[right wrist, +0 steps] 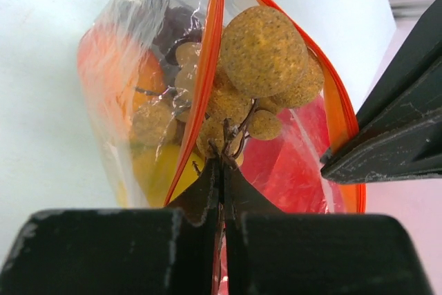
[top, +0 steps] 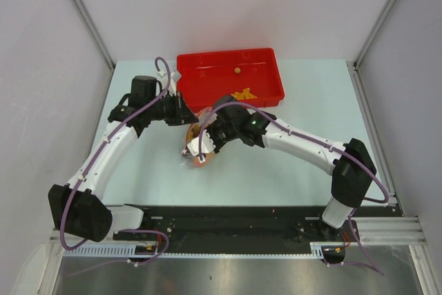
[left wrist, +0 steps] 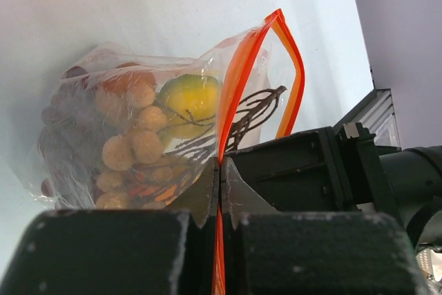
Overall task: Place the food in the zip-top bag and seal the zipper
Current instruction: Place the fake fruit in the zipper food storage bag, then zip the zipper food storage bag at the center of the board.
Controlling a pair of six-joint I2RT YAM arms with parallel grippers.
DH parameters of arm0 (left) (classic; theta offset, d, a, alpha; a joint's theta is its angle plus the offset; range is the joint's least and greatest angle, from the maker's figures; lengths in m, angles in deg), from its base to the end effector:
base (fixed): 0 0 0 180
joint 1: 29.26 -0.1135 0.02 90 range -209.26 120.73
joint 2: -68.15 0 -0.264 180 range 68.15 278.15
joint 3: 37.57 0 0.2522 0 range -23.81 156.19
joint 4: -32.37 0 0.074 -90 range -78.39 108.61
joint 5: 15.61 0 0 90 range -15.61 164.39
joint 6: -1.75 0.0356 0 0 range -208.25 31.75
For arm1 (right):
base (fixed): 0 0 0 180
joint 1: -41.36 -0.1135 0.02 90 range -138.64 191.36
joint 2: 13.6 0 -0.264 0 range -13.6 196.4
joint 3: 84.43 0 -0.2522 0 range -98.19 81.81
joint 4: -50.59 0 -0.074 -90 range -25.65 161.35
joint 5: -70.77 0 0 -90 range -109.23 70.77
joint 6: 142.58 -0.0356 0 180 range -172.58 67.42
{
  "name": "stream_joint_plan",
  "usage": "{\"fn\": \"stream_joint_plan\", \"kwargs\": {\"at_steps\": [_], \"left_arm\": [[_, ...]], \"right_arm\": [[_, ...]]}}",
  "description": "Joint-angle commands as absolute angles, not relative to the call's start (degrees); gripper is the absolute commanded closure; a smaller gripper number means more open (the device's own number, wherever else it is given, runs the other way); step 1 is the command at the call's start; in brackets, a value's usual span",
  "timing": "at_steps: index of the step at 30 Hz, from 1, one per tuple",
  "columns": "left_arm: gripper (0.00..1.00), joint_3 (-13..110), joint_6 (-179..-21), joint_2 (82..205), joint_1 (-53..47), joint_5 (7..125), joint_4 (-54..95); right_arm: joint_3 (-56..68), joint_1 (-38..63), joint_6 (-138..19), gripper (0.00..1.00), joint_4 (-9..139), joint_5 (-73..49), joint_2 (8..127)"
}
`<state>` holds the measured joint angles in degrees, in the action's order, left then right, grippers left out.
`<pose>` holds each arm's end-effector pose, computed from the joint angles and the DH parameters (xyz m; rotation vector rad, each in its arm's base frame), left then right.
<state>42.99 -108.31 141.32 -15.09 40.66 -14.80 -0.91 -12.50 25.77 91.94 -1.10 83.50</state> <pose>0.2601 -0.0861 0.3323 0.2071 2.3016 -0.9784 0.2181 0.3174 0.3006 -2.1291 0.7677 0.1387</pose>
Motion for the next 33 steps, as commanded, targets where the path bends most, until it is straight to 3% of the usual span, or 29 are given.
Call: {"fn": "stream_joint_plan", "kwargs": {"at_steps": [1, 3, 4, 5, 9, 12, 17, 21, 33], "left_arm": [[1.0, 43.16, -108.73, 139.52, -15.38, 38.53, -12.86], [1.0, 43.33, -108.38, 139.43, -15.38, 38.88, -13.21], [1.0, 43.33, -108.21, 139.25, -15.38, 39.06, -13.3], [1.0, 43.42, -108.12, 139.34, -15.38, 39.5, -13.39], [1.0, 44.12, -108.12, 140.13, -15.38, 39.68, -13.47], [1.0, 45.09, -108.21, 140.74, -15.38, 39.5, -13.56], [1.0, 45.36, -108.12, 140.57, -15.38, 39.59, -13.21], [1.0, 45.53, -107.59, 140.92, -15.38, 38.1, -13.12], [1.0, 44.65, -107.24, 140.4, -15.38, 37.3, -12.6]], "right_arm": [[-1.33, -11.29, 29.17, 0.92, 87.3, 0.1, 85.28], [-1.42, -10.32, 26.0, 0.8, 87.11, -0.86, 85.02], [-1.42, -9.97, 25.3, 0.67, 87.98, -1.04, 84.58], [-1.42, -9.79, 23.73, 0.61, 88.51, -0.87, 83.97], [-1.33, -9.53, 22.66, 0.53, 93.35, -0.77, 79.93], [-1.42, -9.44, 18.71, 0.27, 95.29, -1.65, 77.12], [-1.42, -7.51, 7.91, 0.29, 91.25, 2.47, 71.14], [-1.51, -4.26, -5.44, 0.41, 86.33, 2.92, 68.93], [-6.78, 5.76, -29.37, 0.44, 92.39, 5.81, 80.08]]}}
